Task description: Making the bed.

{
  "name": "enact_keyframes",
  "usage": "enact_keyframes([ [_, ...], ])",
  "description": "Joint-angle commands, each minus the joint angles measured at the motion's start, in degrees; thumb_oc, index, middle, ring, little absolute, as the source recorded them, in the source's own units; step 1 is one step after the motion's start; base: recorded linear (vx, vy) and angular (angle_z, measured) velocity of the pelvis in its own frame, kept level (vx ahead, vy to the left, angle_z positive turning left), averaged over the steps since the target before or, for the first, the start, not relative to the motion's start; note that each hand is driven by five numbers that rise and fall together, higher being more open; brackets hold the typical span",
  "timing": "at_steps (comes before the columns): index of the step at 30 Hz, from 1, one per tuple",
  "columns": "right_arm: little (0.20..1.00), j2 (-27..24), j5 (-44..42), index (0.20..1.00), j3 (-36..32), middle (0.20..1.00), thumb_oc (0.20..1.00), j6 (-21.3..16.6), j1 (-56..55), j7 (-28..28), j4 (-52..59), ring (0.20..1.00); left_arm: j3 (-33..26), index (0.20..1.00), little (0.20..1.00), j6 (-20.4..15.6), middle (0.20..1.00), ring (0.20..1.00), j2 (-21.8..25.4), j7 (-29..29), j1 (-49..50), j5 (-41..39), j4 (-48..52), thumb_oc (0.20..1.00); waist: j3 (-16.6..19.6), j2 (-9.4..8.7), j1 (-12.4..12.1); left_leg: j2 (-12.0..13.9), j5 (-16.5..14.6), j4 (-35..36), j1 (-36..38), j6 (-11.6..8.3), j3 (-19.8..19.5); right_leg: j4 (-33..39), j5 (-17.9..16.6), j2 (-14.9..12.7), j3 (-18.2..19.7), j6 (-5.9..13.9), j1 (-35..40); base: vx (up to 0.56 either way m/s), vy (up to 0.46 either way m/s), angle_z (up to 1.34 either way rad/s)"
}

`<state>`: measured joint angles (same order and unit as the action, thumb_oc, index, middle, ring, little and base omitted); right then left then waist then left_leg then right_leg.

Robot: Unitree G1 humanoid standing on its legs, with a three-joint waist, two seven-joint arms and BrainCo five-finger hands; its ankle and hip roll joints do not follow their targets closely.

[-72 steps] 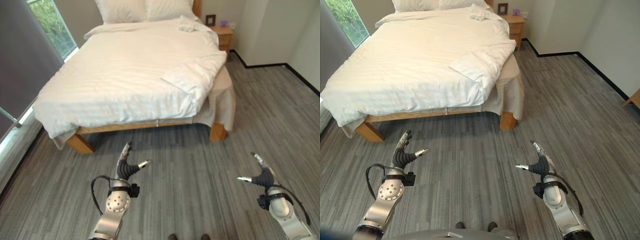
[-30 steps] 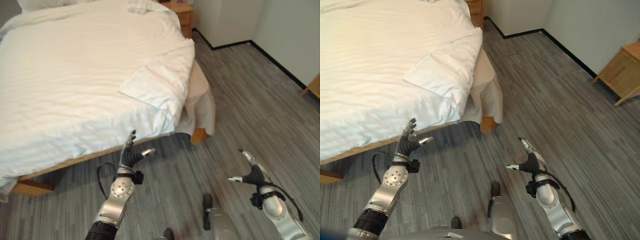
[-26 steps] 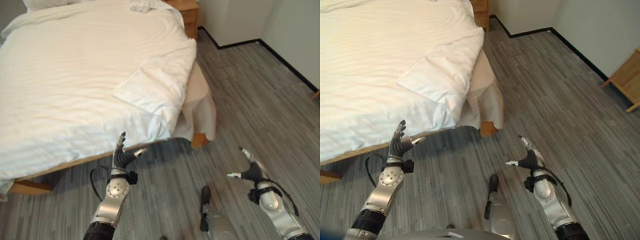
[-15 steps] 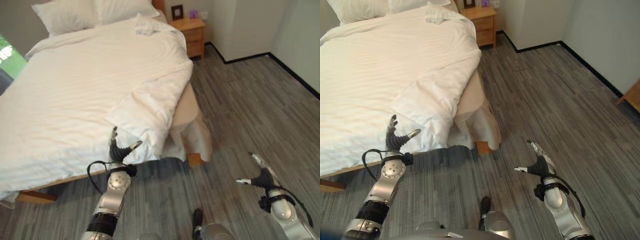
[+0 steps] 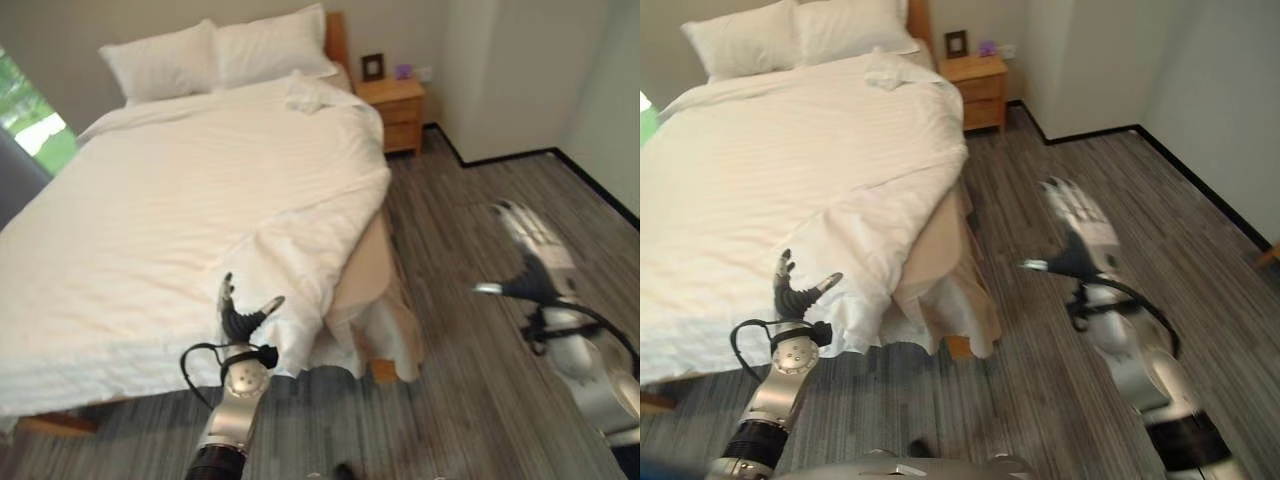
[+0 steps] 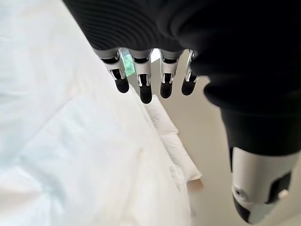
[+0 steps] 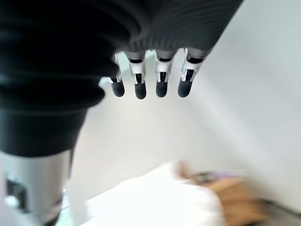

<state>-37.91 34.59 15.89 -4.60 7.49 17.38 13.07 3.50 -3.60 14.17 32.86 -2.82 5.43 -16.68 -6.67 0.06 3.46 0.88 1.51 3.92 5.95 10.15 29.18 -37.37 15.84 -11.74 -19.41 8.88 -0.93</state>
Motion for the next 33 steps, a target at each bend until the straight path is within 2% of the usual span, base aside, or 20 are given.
enact_keyframes([
  [1,1.0,3.64,2.91,1.0,0.38,1.0,1.0,-1.88,3.98,0.67,2.11,1.0,-4.1,1.0,1.0,-2.0,1.0,1.0,5.07,3.64,-0.51,0.27,3.53,1.0,-3.25,-2.61,-2.03,4.45,-4.28,1.08,2.06,-10.09,-4.01,15.8,-18.64,-5.15,10.16,2.87,-0.1,0.16,0.02,1.23],
  [3,1.0,4.77,2.43,1.0,1.41,1.0,1.0,-2.05,3.52,0.4,1.55,1.0,-4.08,1.0,1.0,-2.27,1.0,1.0,5.33,3.65,0.26,-0.19,3.74,1.0,-3.67,-2.55,-1.27,4.73,-3.08,1.08,1.15,-10.27,-6.24,20.42,-13.61,0.01,13.55,0.49,-0.9,0.2,-0.047,1.52],
  [4,1.0,5.43,2.02,1.0,1.66,1.0,1.0,-2.18,2.3,0.02,1.34,1.0,-4.0,1.0,1.0,-2.51,1.0,1.0,5.1,2.83,1.24,-0.44,3.64,1.0,-3.72,-3.11,-1.02,3.79,-3.8,1.08,0.67,-10.39,-9.7,27.45,-11.39,3.54,17.42,-0.79,-0.48,0.39,-0.149,2.07],
  [5,1.0,5.93,2.29,1.0,1.43,1.0,1.0,-2.16,0.39,0.57,1.08,1.0,-3.53,1.0,1.0,-2.15,1.0,1.0,5.16,2.09,1.39,-0.18,3.05,1.0,-3.6,-4.07,-0.44,2.77,-4.69,1.08,0.77,-10.38,-13.46,33.85,-12.76,7.63,21.41,-1.89,-1.28,0.36,-0.185,2.36],
  [6,1.0,5.75,2.18,1.0,1.56,1.0,1.0,-2.08,-0.43,0.57,0.81,1.0,-3.34,1.0,1.0,-1.98,1.0,1.0,5.41,1.64,1.21,-0.03,2.85,1.0,-3.47,-4.45,-0.49,2.14,-4.77,1.08,0.57,-10.35,-14.72,35.87,-13.52,9.05,22.7,-2.42,-1.59,0.28,-0.165,2.42],
  [8,1.0,6.27,2.43,1.0,2.15,1.0,1.0,-2.03,-0.57,0.74,0.56,1.0,-4.55,1.0,1.0,-1.57,1.0,1.0,5.21,1.61,1.41,0.4,2.42,1.0,-2.78,-5.19,-0.84,1.05,-5.8,1.08,0.95,-10.18,-15.61,39.88,-14.79,7.95,19.28,-2.27,1.87,0.14,-0.092,2.97],
  [10,1.0,6.21,2.58,1.0,2.22,1.0,1.0,-2.11,-2.72,0.43,-0.22,1.0,-5.35,1.0,1.0,-1.38,1.0,1.0,5.38,1.89,2.27,1.62,3.74,1.0,-2.01,-4.79,-0.71,1.1,-6.05,1.08,1.81,-10.48,-16.29,41.22,-14.96,8.78,21.0,-2.91,3.35,0.2,-0.133,1.48],
  [15,1.0,5.64,1.17,1.0,1.79,1.0,1.0,-2.48,-6.27,-0.38,-2.31,1.0,-7.06,1.0,1.0,-1.46,1.0,1.0,6.83,2.55,2.06,4.33,4.85,1.0,-1.23,-2.84,0.38,1.01,-6.15,0.68,4.07,-11.11,-15.58,42.37,-14.86,9.19,20.94,-2.96,4.69,0.18,-0.092,0.18],
  [17,1.0,3.24,-0.87,1.0,-0.84,1.0,1.0,-4.46,-11.79,-1.31,-1.61,1.0,-7.16,1.0,1.0,-1.54,1.0,1.0,10.13,2.47,-1.82,7.71,4.4,1.0,-3.58,-2.59,2.5,1.79,-7.57,-12.81,-0.72,-13.26,-14.39,42.37,-13.71,8.47,20.97,-4.19,6.46,0.09,-0.132,-0.26],
  [18,1.0,2.63,-1.38,1.0,-1.77,1.0,1.0,-4.72,-13.46,-1.57,-1.51,1.0,-6.68,1.0,1.0,-1.59,1.0,1.0,10.69,2.45,-3.85,7.9,3.76,1.0,-4.18,-3.03,2.8,2.47,-6.51,-17.83,-3.49,-14.16,-14.25,42.37,-13.87,8.19,20.93,-4.77,6.45,0.02,-0.13,-0.21],
  [20,1.0,1.63,-2.75,1.0,-2.79,1.0,1.0,-5.3,-17.28,-2.87,-2.82,1.0,-5.32,1.0,1.0,-0.98,1.0,1.0,11.66,2.89,-8.28,7.99,0.46,1.0,-5.65,-3.33,4.14,3.81,-5.15,-22.68,-8.4,-15.42,-14.42,42.37,-12.88,7.99,20.62,-5.35,6.86,0.04,-0.062,-0.46],
  [21,1.0,1.15,-2.79,1.0,-3.45,1.0,1.0,-5.35,-18.78,-3.64,-3.19,1.0,-5.5,1.0,1.0,-0.55,1.0,1.0,12.22,2.99,-9.25,8.07,-0.82,1.0,-5.33,-3.2,4.82,3.85,-6.63,-19.63,-8.57,-15.01,-14.69,42.37,-12.61,7.68,20.72,-4.89,6.55,0.13,0.074,-0.37],
  [23,1.0,-0.92,-2.13,1.0,-4.66,1.0,1.0,-6.27,-20.85,-4.52,-3.96,1.0,-6.29,1.0,1.0,0.74,1.0,1.0,13.66,3.41,-9.11,9.77,-2.81,1.0,-4.71,-1.81,5.32,3.18,-6.29,-10.76,-6.19,-13.96,-17.23,42.37,-12.46,8.13,22.36,-3.89,6.02,0.17,0.147,-0.57],
  [24,1.0,-0.99,-2.15,1.0,-4.71,1.0,1.0,-6.27,-20.89,-4.55,-3.89,1.0,-6.3,1.0,1.0,0.72,1.0,1.0,13.6,3.42,-9.12,9.79,-2.83,1.0,-4.68,-1.81,5.17,3.11,-5.74,-10.12,-6.0,-13.94,-17.03,42.37,-12.69,8.12,22.55,-3.91,5.84,0.18,0.157,-1.13],
  [25,1.0,-1.74,-1.42,1.0,-6.65,1.0,1.0,-6.95,-23.64,-4.98,-3.99,1.0,-5.99,1.0,1.0,2.51,1.0,1.0,14.93,3.76,-10.01,13.01,-5.56,1.0,-4.01,-0.76,6.6,3.42,-4.93,-3.63,-3.62,-13.62,-17.39,42.37,-12.51,8.53,23.3,-3.51,5.35,0.09,0.08,-1.21],
  [26,1.0,-1.77,-1.41,1.0,-6.85,1.0,1.0,-6.97,-23.91,-5.04,-3.82,1.0,-5.83,1.0,1.0,2.5,1.0,1.0,14.85,3.79,-10.14,13.06,-5.74,1.0,-3.93,-0.63,6.45,3.4,-4.57,-2.8,-3.2,-13.62,-17.31,42.37,-12.49,8.59,23.34,-3.51,5.36,0.14,0.19,-1.26],
  [27,1.0,-3.01,0.77,1.0,-8.23,1.0,1.0,-7.13,-27.35,-4.39,-5.14,1.0,-4.38,1.0,1.0,4.35,1.0,1.0,16.07,4.28,-12.8,14.88,-9.95,1.0,-3.64,0.45,8.53,4.06,-3.49,1.08,-0.48,-13.94,-13.99,42.37,-12.96,8.87,23.66,-3.19,4.12,0.07,0.159,-1.04],
  [29,1.0,-3.72,1.27,1.0,-8.48,1.0,1.0,-7.09,-28.35,-3.92,-5.96,1.0,-3.59,1.0,1.0,5.08,1.0,1.0,17.25,4.72,-14.6,15.65,-12.62,1.0,-3.41,0.66,9.41,4.08,-3.6,1.08,-0.39,-14.05,-13.3,42.37,-13.48,8.85,24.15,-3.0,3.3,0.06,0.123,-0.85],
  [31,1.0,-5.5,2.95,1.0,-9.67,1.0,1.0,-7.11,-31.36,-2.75,-7.78,1.0,-2.82,1.0,1.0,7.1,1.0,1.0,21.98,5.07,-17.97,16.73,-18.81,1.0,-3.57,1.07,11.32,4.01,-4.61,1.08,-0.1,-14.3,-11.53,42.37,-14.22,8.71,24.82,-2.17,1.82,0.05,0.095,-0.71],
  [33,1.0,-5.89,3.75,1.0,-10.11,1.0,1.0,-7.2,-32.26,-2.49,-7.89,1.0,-2.79,1.0,1.0,7.3,1.0,1.0,23.54,5.08,-18.88,16.78,-20.82,1.0,-3.61,1.06,11.59,4.04,-4.29,1.08,-0.67,-14.35,-10.89,42.37,-14.98,8.82,25.49,-2.04,0.72,-0.02,0.071,-0.34],
])
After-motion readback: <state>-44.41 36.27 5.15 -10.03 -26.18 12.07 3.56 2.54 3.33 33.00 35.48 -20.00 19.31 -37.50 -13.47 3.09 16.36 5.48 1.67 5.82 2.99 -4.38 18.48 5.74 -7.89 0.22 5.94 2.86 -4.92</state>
